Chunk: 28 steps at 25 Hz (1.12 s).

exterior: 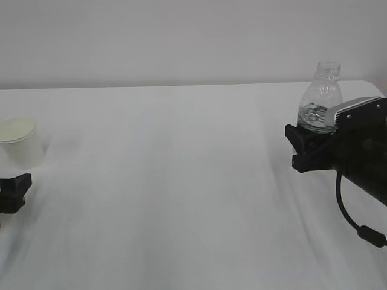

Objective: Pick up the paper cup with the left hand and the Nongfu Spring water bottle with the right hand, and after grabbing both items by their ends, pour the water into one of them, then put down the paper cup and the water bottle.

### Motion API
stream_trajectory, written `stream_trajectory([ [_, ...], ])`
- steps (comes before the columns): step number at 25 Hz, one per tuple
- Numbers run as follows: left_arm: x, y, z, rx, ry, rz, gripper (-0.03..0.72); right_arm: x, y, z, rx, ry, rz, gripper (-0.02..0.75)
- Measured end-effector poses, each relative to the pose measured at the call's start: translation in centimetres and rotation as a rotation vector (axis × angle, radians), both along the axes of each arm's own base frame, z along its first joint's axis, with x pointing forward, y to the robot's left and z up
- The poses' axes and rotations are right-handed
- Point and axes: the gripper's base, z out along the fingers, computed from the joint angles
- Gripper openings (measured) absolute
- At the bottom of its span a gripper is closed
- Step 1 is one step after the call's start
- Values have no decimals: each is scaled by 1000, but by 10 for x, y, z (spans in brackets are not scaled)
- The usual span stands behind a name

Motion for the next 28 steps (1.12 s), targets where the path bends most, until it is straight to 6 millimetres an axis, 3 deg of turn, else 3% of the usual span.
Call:
stream_trajectory([
  [19, 35, 5, -11, 5, -45, -34, 587, -1, 2, 0, -7, -1, 24, 475],
  [28, 48, 9, -8, 10, -82, -5, 587, -1, 3, 0, -12, -1, 41, 475],
])
